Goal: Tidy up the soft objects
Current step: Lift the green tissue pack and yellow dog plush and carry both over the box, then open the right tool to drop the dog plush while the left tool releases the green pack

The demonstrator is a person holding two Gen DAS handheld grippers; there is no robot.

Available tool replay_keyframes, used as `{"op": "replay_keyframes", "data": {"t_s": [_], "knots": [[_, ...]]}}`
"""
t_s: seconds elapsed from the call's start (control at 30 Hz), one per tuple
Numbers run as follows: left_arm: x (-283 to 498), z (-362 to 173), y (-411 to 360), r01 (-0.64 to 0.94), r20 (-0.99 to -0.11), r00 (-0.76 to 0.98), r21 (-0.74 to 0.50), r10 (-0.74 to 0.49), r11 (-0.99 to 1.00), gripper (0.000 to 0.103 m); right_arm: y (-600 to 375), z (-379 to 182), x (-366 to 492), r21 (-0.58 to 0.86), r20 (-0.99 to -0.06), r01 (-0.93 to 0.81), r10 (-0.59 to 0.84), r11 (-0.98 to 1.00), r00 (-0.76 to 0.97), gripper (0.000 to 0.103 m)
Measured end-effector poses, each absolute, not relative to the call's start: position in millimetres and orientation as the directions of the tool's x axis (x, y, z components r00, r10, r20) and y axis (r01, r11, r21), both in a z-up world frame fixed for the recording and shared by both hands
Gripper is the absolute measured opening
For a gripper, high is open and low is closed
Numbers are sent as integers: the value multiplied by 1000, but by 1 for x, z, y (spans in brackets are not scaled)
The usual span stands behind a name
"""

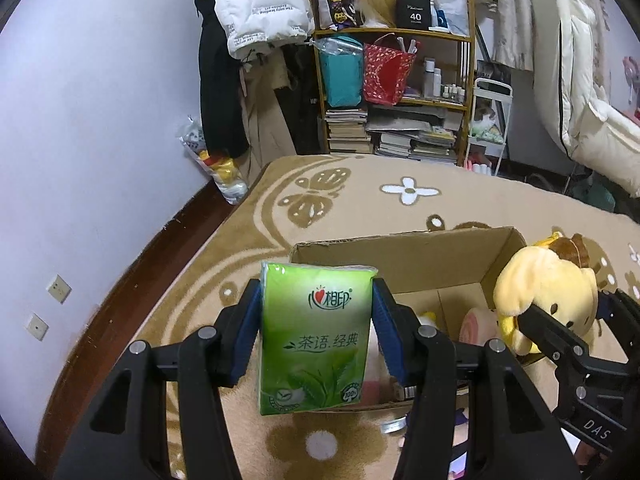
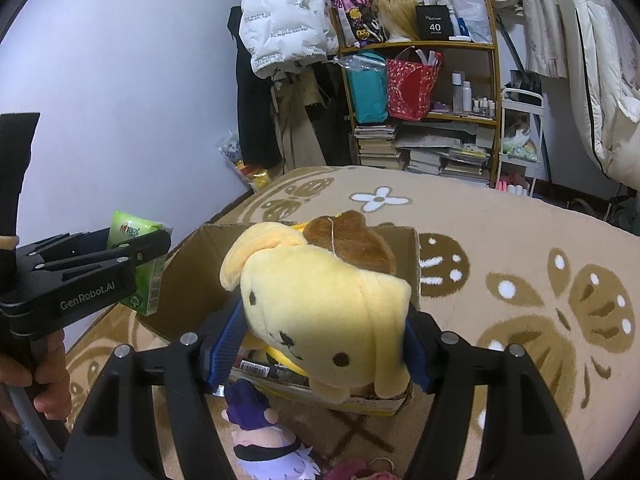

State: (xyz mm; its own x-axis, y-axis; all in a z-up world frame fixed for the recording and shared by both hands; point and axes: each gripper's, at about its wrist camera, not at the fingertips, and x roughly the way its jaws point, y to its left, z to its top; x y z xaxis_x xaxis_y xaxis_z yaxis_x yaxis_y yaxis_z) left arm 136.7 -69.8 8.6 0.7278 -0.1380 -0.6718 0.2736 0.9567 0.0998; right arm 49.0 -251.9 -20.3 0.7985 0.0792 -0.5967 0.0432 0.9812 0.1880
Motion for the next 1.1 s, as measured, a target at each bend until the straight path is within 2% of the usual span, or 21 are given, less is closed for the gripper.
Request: {"op": "replay_keyframes", "data": {"t_s": [0.23, 0.43, 0.93, 1.1], "knots": [[136, 6, -75, 277, -674, 731, 151, -106, 949, 52, -256, -25, 49, 170, -616, 68, 52, 983, 786, 74], [140, 5, -70, 259, -683, 719, 92, -128, 962, 52, -253, -27, 50, 153, -625, 61, 49, 986, 779, 75], [142, 6, -60, 216, -664, 740, 78, -111, 973, 53, -247, -27, 54, 145, -634, 53, 51, 988, 771, 80], [138, 11, -58, 215, -642, 757, 71, -120, 974, 66, -246, -29, 53, 140, -639, 58, 45, 988, 768, 81]]}}
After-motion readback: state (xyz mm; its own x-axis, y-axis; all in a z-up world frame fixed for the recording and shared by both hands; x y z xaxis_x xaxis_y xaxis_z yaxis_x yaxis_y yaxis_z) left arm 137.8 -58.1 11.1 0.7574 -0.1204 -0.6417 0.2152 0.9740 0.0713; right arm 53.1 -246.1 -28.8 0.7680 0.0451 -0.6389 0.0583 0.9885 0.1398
